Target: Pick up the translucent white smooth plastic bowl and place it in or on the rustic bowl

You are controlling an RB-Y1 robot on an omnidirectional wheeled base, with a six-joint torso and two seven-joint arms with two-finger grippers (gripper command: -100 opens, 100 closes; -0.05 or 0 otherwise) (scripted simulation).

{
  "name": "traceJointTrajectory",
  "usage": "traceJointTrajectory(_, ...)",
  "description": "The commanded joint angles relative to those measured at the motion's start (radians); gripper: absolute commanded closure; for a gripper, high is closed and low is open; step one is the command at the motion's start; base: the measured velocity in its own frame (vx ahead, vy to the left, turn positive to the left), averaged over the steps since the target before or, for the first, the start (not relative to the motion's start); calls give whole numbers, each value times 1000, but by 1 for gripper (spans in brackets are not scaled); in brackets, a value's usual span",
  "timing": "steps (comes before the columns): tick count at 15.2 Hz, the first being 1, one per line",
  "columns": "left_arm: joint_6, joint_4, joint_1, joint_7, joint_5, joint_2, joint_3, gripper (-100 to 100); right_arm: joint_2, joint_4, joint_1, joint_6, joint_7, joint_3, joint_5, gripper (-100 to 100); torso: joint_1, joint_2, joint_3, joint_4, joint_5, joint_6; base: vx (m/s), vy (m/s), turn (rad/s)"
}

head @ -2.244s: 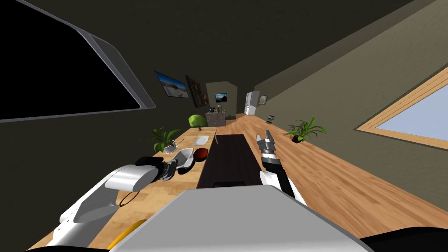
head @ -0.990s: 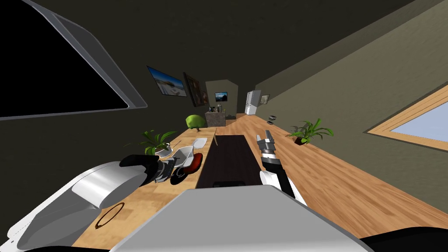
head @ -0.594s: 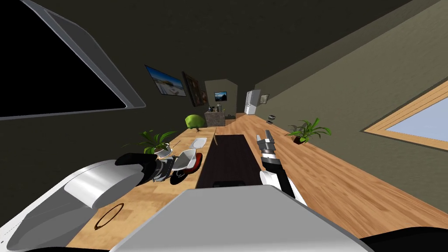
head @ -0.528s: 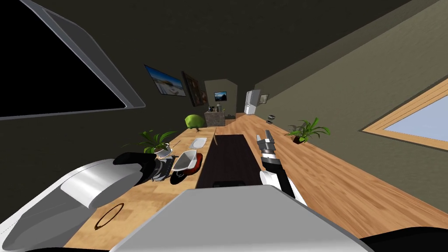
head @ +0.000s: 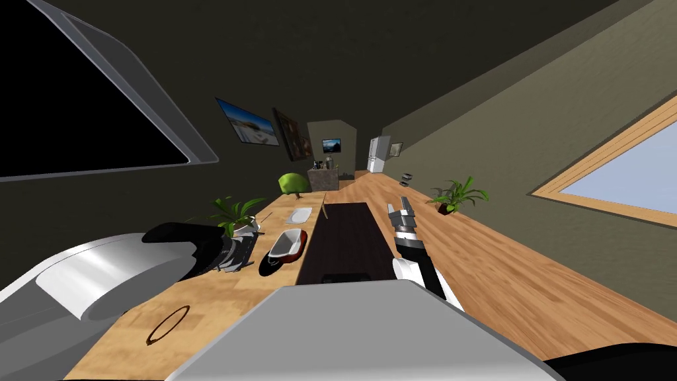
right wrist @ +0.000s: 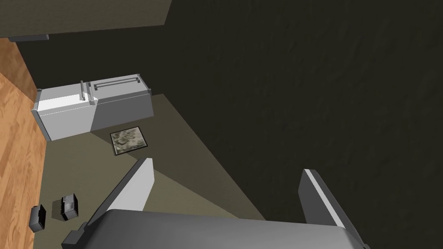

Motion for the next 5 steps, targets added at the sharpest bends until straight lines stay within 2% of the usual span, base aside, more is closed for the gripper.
traceJointTrajectory(1,0,0,0,0,0,0,0,-100,0,0,0,0,0,0,0,0,0,0,0,0,0,0,-12,6,-1)
traceJointTrajectory(5,0,0,0,0,0,0,0,-100,0,0,0,0,0,0,0,0,-1,-3,-2,-1,0,0,-1,1,0)
